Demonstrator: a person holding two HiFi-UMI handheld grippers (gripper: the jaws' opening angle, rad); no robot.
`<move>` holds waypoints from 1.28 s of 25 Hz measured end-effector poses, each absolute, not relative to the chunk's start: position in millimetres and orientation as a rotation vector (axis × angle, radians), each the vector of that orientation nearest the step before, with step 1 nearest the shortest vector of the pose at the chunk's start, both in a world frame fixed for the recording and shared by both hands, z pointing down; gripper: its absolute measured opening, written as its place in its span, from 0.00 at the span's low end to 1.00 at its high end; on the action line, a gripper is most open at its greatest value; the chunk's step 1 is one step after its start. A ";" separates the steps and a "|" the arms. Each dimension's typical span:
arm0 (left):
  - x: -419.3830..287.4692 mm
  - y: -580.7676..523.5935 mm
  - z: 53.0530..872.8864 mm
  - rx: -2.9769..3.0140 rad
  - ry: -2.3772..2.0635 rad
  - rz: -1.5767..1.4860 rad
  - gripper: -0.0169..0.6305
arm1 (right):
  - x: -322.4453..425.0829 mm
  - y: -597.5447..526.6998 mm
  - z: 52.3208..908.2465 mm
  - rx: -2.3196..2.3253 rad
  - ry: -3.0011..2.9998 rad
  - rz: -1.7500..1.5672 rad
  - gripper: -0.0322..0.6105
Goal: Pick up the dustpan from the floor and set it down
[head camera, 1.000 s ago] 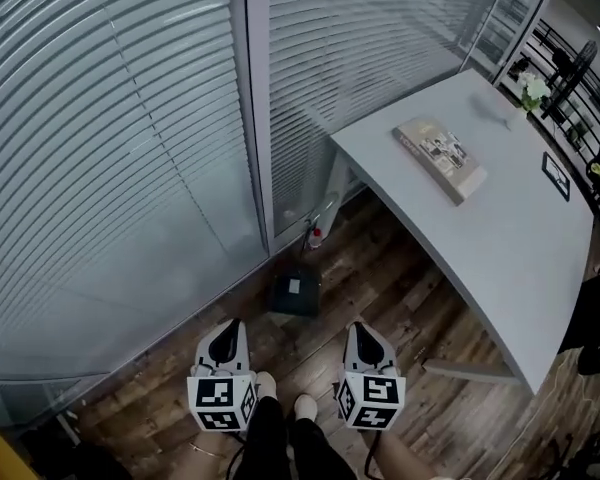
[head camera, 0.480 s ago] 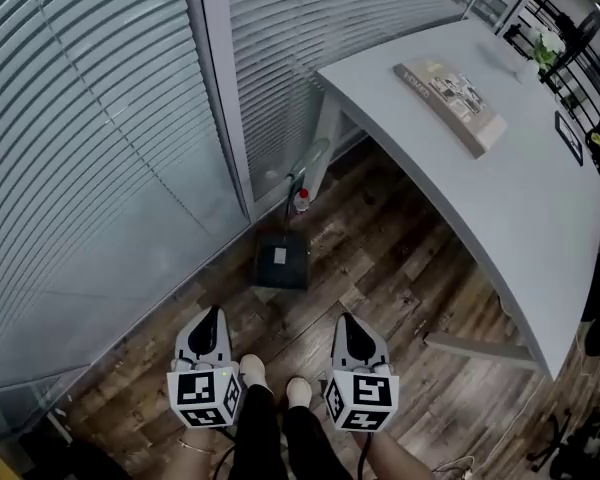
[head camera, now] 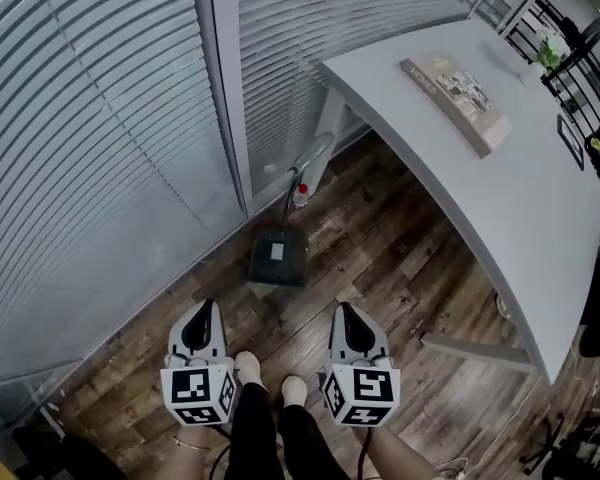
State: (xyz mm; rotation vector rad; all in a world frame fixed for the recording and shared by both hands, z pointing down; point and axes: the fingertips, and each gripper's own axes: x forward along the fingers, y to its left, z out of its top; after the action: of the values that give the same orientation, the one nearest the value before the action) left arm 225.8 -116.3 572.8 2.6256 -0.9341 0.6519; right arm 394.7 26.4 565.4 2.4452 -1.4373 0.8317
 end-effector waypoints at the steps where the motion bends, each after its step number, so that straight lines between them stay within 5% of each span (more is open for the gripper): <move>1: 225.0 -117.9 574.1 2.625 -0.939 0.652 0.05 | 394.8 22.4 566.6 2.446 -1.453 0.838 0.10; 18: 216.6 -152.8 609.1 2.579 -0.990 0.678 0.05 | 419.4 -34.9 598.1 2.455 -1.489 0.845 0.11; 32: 221.3 -184.5 625.1 2.577 -1.004 0.695 0.05 | 432.1 -71.8 623.7 2.464 -1.490 0.879 0.29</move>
State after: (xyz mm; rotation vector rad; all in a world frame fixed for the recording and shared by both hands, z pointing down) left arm 221.3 -184.5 625.1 2.5767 -1.0038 0.6953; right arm 432.1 -71.8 623.7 2.4640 -1.4896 0.8790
